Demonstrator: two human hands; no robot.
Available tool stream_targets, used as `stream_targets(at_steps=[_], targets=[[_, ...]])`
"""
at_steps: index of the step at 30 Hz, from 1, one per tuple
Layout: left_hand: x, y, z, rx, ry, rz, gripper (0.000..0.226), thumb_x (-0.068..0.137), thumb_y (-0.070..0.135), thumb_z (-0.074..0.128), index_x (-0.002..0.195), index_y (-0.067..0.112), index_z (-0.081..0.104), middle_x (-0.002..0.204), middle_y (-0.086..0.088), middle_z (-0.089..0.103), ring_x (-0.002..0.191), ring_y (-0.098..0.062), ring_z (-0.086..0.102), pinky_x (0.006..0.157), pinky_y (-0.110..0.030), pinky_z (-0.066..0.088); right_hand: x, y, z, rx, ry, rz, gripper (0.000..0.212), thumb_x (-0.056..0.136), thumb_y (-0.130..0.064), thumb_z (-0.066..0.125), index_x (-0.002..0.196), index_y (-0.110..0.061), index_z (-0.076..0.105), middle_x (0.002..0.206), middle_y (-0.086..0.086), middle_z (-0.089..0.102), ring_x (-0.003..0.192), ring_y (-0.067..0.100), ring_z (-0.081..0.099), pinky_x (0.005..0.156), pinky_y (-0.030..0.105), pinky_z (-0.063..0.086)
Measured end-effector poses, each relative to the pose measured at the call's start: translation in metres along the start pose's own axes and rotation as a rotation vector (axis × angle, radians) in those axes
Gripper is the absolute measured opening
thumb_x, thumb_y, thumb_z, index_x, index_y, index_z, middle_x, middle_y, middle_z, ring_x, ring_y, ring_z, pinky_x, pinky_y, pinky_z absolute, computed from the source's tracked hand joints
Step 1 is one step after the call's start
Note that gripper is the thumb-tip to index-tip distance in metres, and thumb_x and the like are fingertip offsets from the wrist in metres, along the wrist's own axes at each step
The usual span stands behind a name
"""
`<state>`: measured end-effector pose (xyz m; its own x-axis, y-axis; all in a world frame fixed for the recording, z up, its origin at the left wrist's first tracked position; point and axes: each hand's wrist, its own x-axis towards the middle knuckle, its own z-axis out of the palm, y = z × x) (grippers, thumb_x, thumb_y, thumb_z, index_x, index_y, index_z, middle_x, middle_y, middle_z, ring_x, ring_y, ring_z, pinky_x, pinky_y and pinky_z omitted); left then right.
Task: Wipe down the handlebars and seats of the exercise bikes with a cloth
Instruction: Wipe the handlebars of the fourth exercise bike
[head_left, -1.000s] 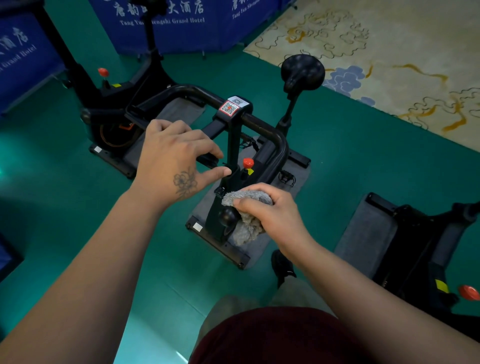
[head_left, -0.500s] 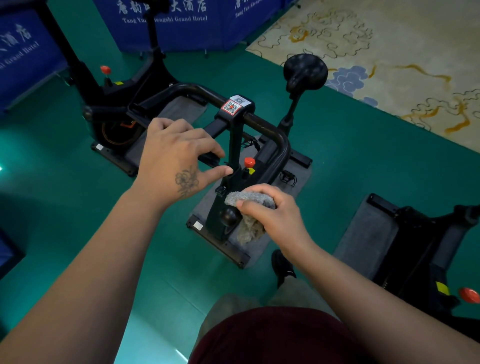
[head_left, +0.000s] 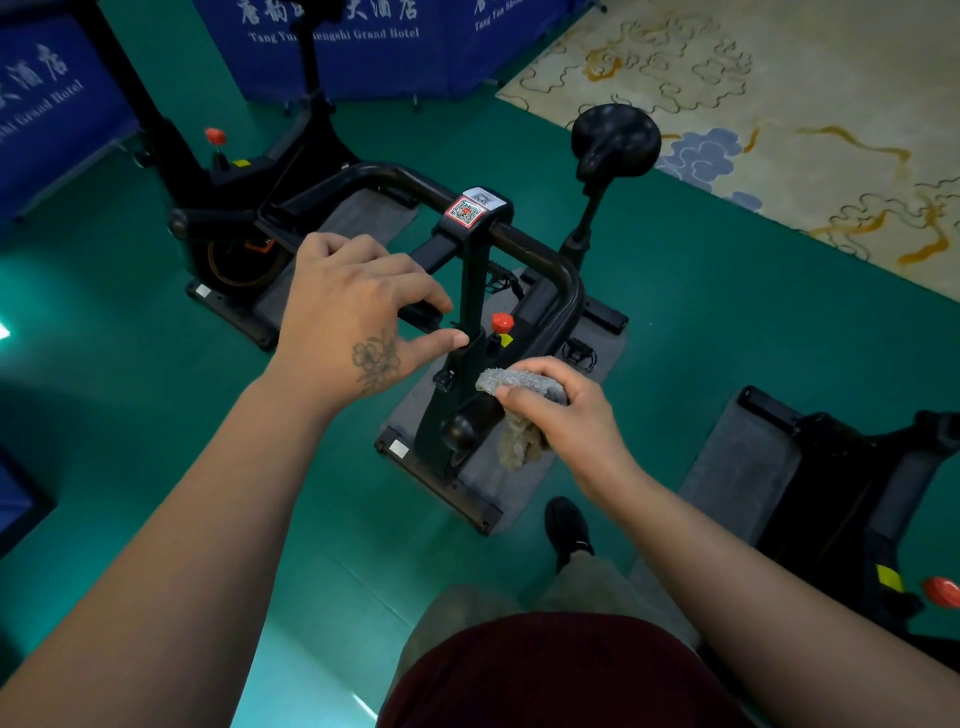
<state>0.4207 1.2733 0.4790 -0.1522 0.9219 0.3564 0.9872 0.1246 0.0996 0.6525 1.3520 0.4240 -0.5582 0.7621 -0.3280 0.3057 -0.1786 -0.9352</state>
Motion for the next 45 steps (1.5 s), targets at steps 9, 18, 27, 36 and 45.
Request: stream_targets(at_steps=[9, 18, 27, 36, 45], targets=[[0.001, 0.002, 0.0, 0.003, 0.0, -0.006, 0.048, 0.091, 0.082, 0.056, 0.102, 0.04, 0.076, 0.103, 0.021, 0.074, 0.097, -0.015, 0.059, 0.095, -0.046, 0.036, -0.02, -0.002, 0.004, -0.006, -0.095, -0.109, 0.015, 0.087, -0.032, 0.086, 0.099, -0.035, 0.078, 0.109, 0.006, 0.064, 0.092, 0.01, 0.064, 0.082, 0.027, 0.049], [0.001, 0.006, -0.003, 0.004, -0.014, -0.035, 0.05, 0.089, 0.083, 0.055, 0.102, 0.04, 0.076, 0.104, 0.022, 0.074, 0.097, -0.014, 0.059, 0.095, -0.045, 0.035, 0.0, 0.0, 0.001, -0.081, -0.07, -0.099, 0.011, 0.089, -0.032, 0.083, 0.096, -0.038, 0.076, 0.109, 0.007, 0.067, 0.092, 0.015, 0.066, 0.084, 0.034, 0.052], [0.004, 0.012, -0.005, -0.026, -0.005, -0.078, 0.047, 0.091, 0.082, 0.056, 0.103, 0.04, 0.075, 0.104, 0.019, 0.074, 0.1, -0.014, 0.062, 0.098, -0.049, 0.038, 0.009, -0.013, -0.02, -0.163, -0.252, -0.221, 0.021, 0.086, -0.023, 0.087, 0.105, -0.028, 0.078, 0.109, 0.001, 0.066, 0.096, 0.012, 0.066, 0.09, 0.033, 0.053], [0.008, 0.041, -0.014, -0.236, -0.02, -0.125, 0.043, 0.095, 0.07, 0.06, 0.115, 0.034, 0.073, 0.112, 0.015, 0.071, 0.112, -0.016, 0.063, 0.103, -0.046, 0.04, 0.03, -0.017, -0.064, 0.021, -0.185, -0.206, 0.055, 0.067, -0.033, 0.094, 0.116, -0.034, 0.067, 0.103, -0.006, 0.067, 0.099, 0.013, 0.066, 0.088, 0.041, 0.057], [0.023, 0.097, -0.009, -0.426, -0.168, -0.099, 0.046, 0.096, 0.061, 0.069, 0.134, 0.036, 0.063, 0.124, 0.016, 0.065, 0.117, -0.011, 0.059, 0.099, -0.043, 0.051, 0.059, -0.029, -0.108, 0.097, -0.305, -0.344, 0.077, 0.064, -0.014, 0.09, 0.132, -0.015, 0.055, 0.111, 0.004, 0.068, 0.108, 0.022, 0.064, 0.094, 0.045, 0.053]])
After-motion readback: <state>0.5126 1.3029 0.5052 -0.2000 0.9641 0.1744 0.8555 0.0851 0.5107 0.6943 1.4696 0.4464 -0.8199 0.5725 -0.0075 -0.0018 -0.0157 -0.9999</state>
